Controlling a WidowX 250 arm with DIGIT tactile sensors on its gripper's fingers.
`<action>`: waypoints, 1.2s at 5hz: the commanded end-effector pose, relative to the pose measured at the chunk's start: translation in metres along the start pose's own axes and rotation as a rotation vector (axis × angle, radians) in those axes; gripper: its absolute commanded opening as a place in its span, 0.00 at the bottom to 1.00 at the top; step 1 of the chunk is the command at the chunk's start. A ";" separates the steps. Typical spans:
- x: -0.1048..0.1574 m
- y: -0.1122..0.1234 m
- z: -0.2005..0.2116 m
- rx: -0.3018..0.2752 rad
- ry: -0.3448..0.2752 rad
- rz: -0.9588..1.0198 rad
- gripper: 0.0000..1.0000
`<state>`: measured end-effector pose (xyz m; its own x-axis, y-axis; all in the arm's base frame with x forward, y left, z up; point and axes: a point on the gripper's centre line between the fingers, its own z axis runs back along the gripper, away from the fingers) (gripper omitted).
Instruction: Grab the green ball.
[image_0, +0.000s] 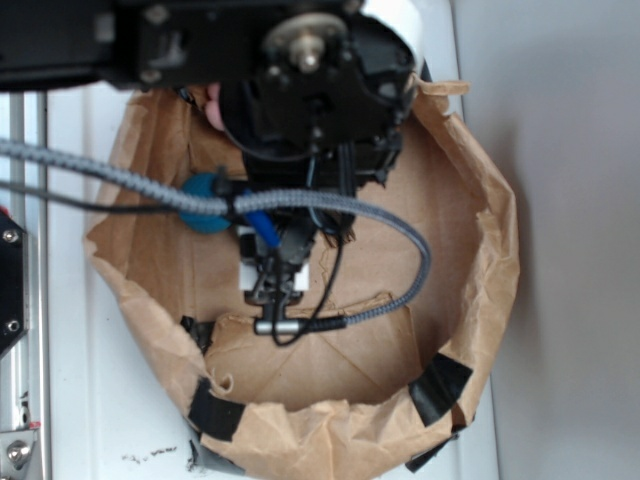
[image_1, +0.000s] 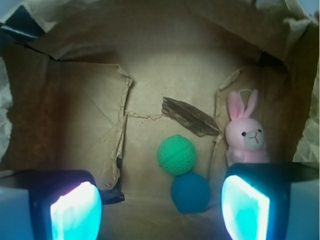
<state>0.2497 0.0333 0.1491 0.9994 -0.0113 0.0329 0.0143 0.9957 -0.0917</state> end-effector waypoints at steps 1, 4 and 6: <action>0.006 -0.003 0.014 0.011 -0.057 -0.011 1.00; 0.008 0.000 -0.007 -0.006 -0.044 -0.036 1.00; 0.004 0.003 -0.038 -0.003 -0.043 -0.057 1.00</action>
<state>0.2522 0.0321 0.1024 0.9973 -0.0598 0.0438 0.0639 0.9928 -0.1013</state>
